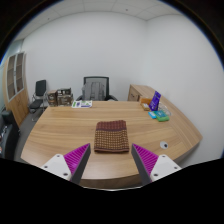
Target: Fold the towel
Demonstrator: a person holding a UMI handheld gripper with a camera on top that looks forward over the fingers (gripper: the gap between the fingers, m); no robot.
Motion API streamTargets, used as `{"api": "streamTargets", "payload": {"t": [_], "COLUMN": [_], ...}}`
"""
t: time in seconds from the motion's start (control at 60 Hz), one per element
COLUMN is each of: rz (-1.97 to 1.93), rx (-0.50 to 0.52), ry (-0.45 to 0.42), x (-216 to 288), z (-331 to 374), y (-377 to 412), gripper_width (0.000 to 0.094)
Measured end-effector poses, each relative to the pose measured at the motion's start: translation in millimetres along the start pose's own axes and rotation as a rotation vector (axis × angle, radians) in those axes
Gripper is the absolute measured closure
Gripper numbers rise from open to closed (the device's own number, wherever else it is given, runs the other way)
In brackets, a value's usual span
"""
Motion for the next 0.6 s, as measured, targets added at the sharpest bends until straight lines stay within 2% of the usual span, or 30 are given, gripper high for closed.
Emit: {"api": "streamTargets", "payload": {"t": [0.267, 0.6], "rz": [0.022, 0.078], "rx": [-0.016, -0.011], "ry": [0.004, -0.015], "x": [-22.2, -24.2], "z": [103.1, 144.9], "y": [29.9, 44.7], "gripper_width": [0.0083, 0.0081]}}
Point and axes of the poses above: the point between the fingertips, and its own axes, seen from behind it with the camera up: y to the left, x up, z backward, against the way the camera looks, the point moved 1 cm from there along z, backward, against the way the camera looks, and after that the axes turned 10 degrees about x, right-handed, at the moved point
